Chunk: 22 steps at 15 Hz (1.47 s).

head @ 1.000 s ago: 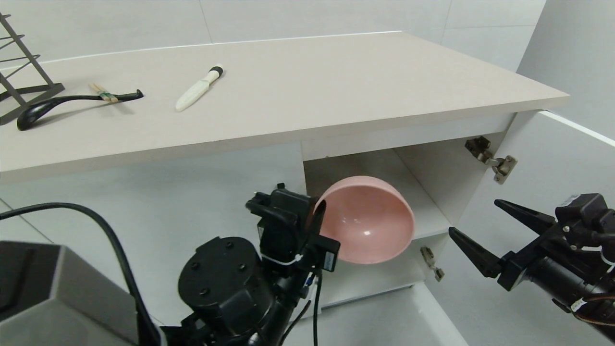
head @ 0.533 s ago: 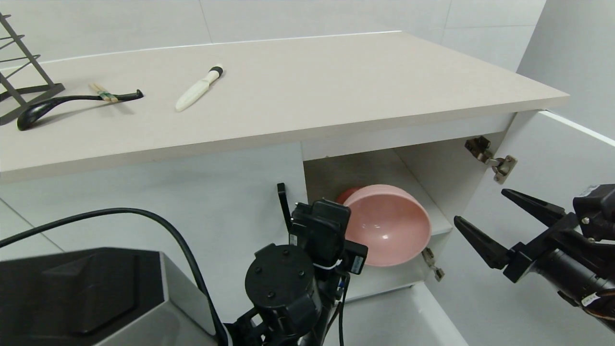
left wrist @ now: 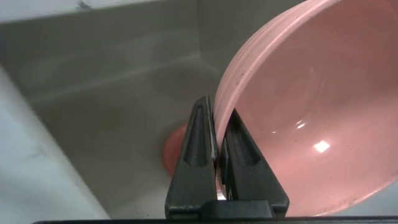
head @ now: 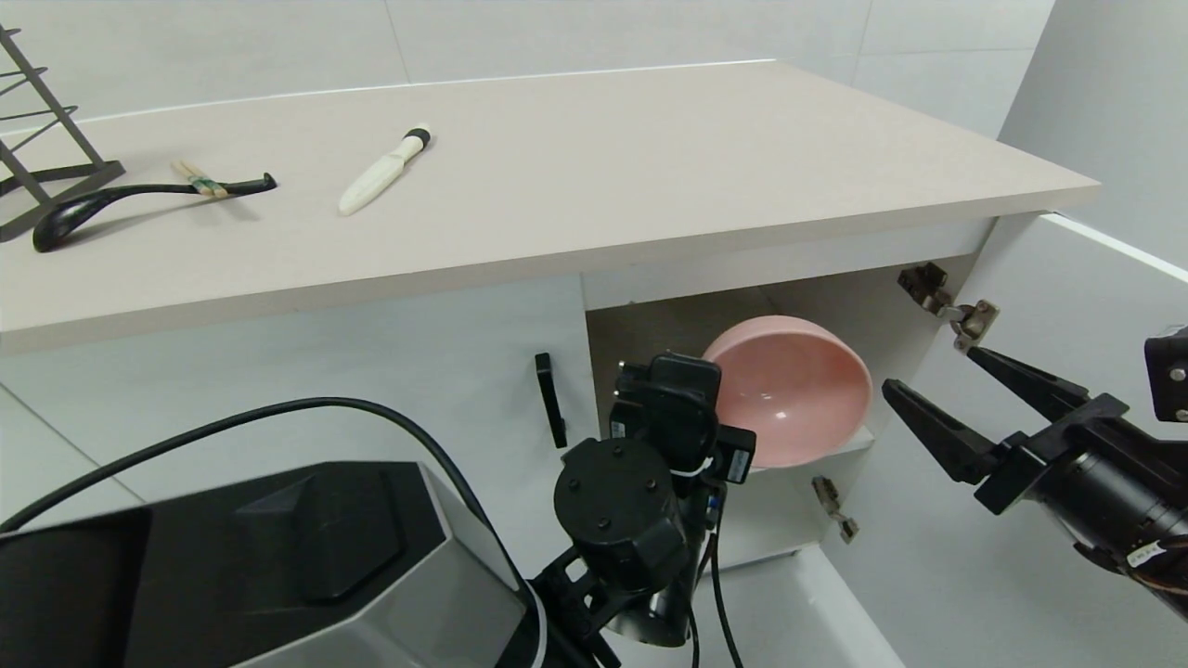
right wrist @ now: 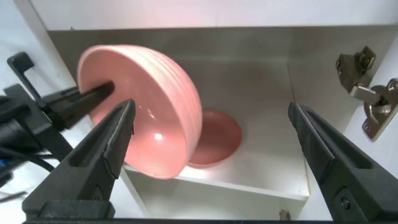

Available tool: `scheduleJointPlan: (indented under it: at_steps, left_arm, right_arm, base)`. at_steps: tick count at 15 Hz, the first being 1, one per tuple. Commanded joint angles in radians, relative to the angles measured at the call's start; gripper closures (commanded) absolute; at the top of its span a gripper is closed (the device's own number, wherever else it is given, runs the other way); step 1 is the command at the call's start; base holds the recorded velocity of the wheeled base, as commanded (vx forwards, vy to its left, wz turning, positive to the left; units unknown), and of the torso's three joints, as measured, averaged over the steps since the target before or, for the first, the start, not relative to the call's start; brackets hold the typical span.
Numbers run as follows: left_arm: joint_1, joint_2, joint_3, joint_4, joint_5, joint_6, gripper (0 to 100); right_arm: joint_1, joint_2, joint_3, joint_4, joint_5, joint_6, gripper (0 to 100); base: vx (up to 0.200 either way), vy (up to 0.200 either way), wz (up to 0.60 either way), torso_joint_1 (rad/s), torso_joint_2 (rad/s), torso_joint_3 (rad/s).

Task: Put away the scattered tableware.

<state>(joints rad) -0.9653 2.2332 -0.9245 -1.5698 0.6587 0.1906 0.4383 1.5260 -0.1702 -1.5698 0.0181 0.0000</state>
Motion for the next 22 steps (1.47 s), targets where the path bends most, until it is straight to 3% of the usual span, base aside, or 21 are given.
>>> scheduleJointPlan:
  at_steps: [1,8,17,18,22]
  left_arm:
    - [-0.001,0.016,-0.016,-0.001,0.001,0.003,100]
    - [-0.053,0.016,-0.065,-0.001,0.001,0.0,100]
    - [-0.055,0.022,-0.082,-0.001,0.001,-0.002,100]
    - [-0.055,0.022,-0.082,-0.001,0.001,-0.002,100]
    - [-0.056,0.022,-0.082,-0.001,0.001,-0.002,100]
  right_arm:
    - [0.0,0.016,0.0,-0.001,0.0,0.0,0]
    - [-0.062,0.106,-0.002,-0.001,-0.004,-0.006,0]
    - [-0.061,0.102,-0.003,-0.001,-0.003,-0.006,0]
    - [-0.061,0.099,-0.003,-0.001,-0.003,-0.006,100]
    - [-0.052,0.072,-0.026,-0.001,-0.004,-0.006,100]
  base:
    - [0.0,0.0,0.0,0.0,0.0,0.0]
    - [0.0,0.0,0.0,0.0,0.0,0.0]
    - [0.0,0.0,0.0,0.0,0.0,0.0]
    - [0.0,0.0,0.0,0.0,0.0,0.0]
    - [0.0,0.0,0.0,0.0,0.0,0.0]
